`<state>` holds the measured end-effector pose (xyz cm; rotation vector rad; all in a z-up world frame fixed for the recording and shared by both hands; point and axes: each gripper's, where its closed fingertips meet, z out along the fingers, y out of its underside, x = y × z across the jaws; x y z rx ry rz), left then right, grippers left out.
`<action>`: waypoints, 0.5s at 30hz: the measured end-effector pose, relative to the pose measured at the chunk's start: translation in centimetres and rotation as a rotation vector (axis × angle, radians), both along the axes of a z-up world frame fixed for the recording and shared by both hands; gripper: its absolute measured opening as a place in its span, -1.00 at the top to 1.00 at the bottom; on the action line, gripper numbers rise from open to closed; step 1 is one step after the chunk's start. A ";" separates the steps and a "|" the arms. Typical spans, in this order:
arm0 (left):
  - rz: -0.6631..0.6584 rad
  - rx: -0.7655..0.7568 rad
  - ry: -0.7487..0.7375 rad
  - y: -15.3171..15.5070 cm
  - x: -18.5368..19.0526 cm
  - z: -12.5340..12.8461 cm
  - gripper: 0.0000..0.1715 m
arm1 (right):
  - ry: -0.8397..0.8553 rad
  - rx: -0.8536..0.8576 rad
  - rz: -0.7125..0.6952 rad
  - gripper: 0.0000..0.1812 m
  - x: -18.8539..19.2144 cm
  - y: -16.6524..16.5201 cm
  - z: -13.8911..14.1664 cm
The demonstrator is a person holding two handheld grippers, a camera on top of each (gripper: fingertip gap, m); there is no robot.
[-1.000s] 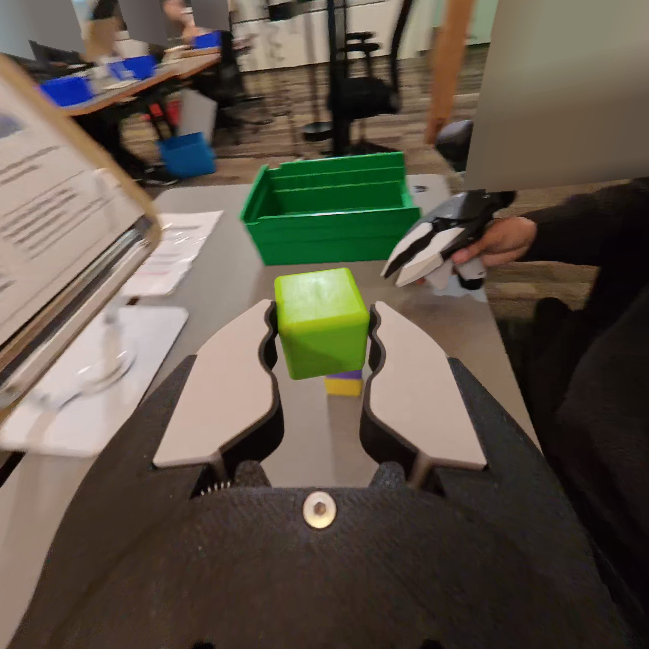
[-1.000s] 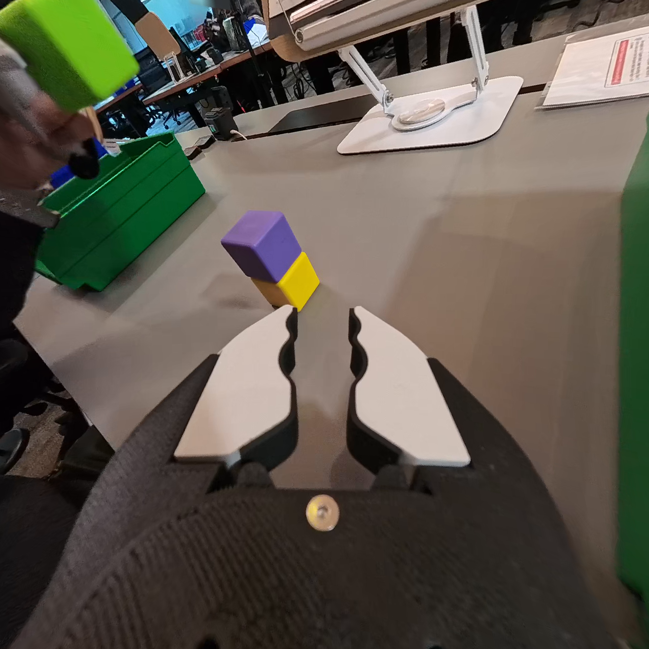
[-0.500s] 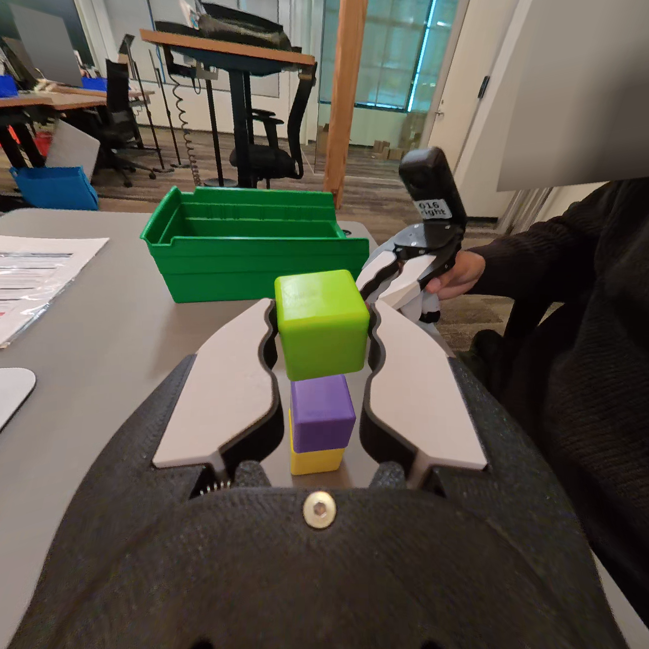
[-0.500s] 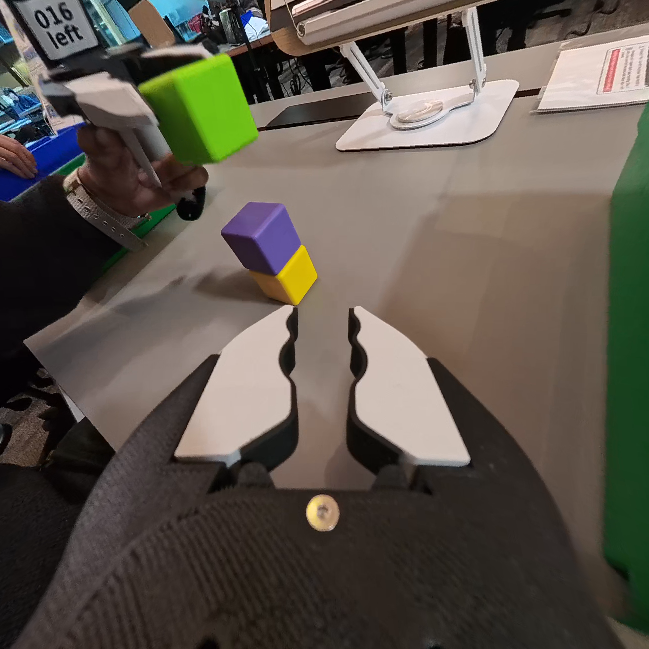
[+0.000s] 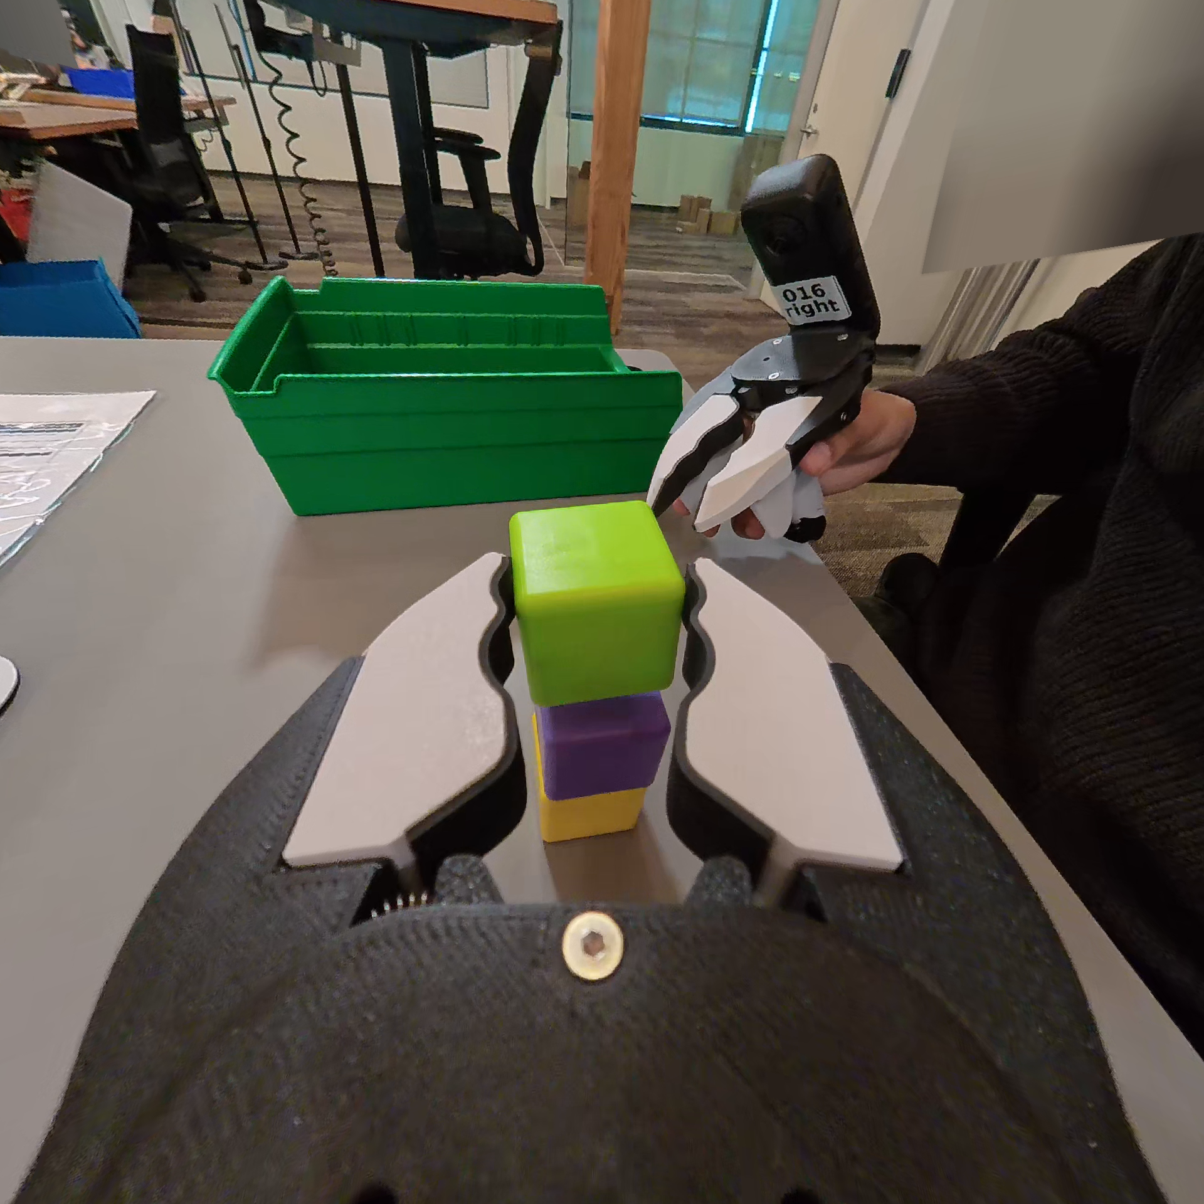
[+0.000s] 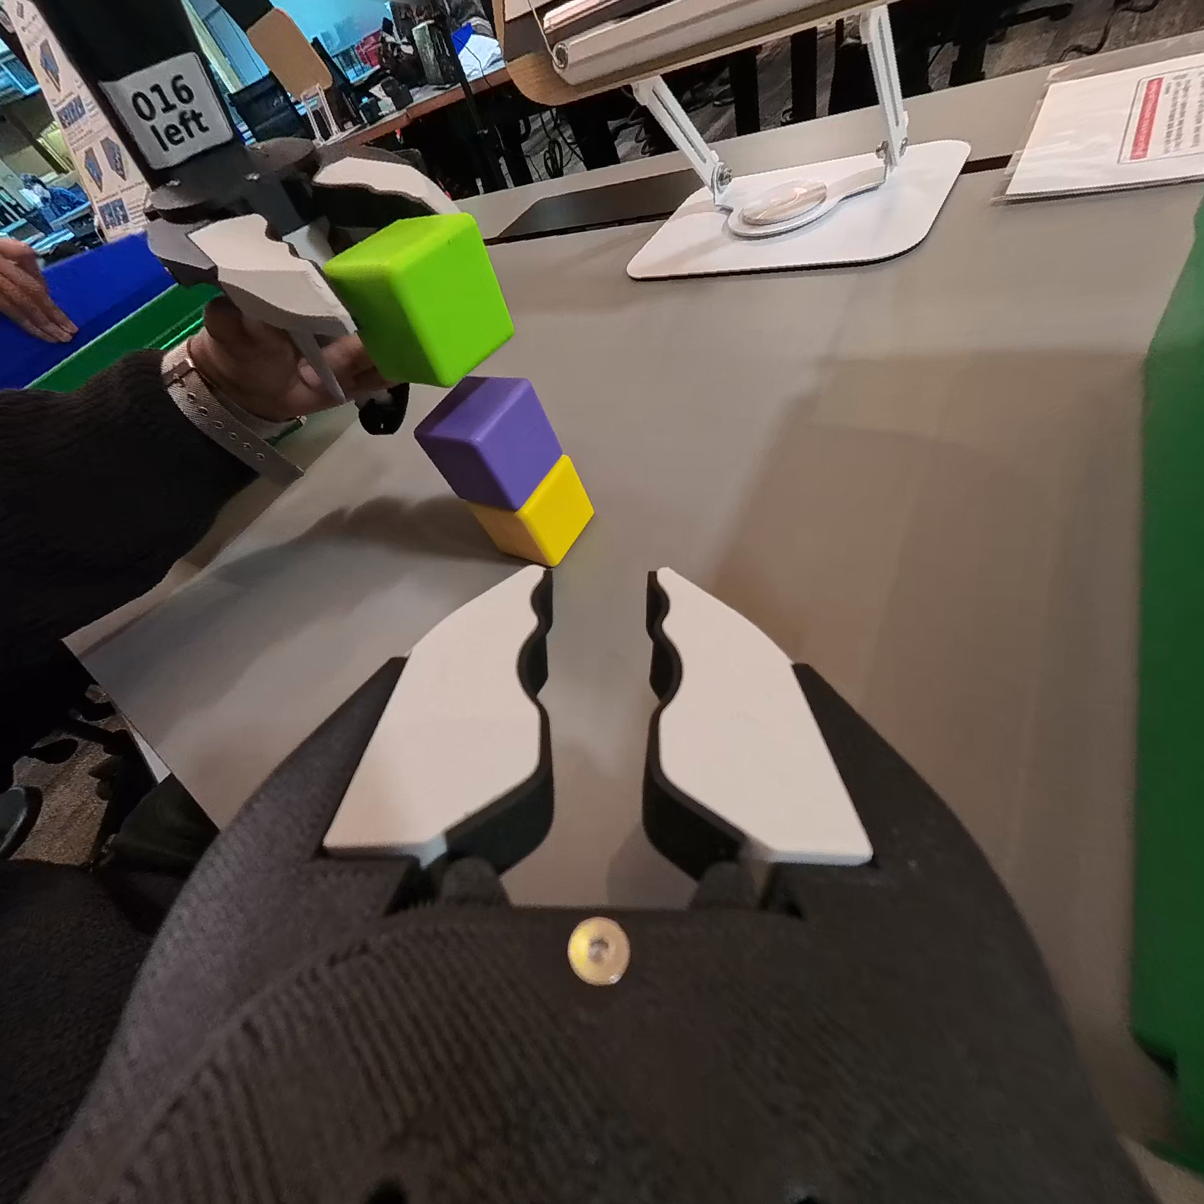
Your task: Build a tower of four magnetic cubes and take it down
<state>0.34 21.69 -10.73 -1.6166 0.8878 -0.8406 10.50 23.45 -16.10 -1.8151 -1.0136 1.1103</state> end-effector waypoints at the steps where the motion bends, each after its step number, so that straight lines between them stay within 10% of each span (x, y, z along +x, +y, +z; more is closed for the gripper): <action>1: -0.003 0.000 -0.005 0.0 0.0 0.0 0.42 | 0.000 -0.001 0.001 0.69 0.0 0.0 0.0; 15: -0.012 -0.021 -0.010 -0.1 0.4 -0.7 0.42 | 0.000 -0.008 0.002 0.69 0.0 0.0 -0.1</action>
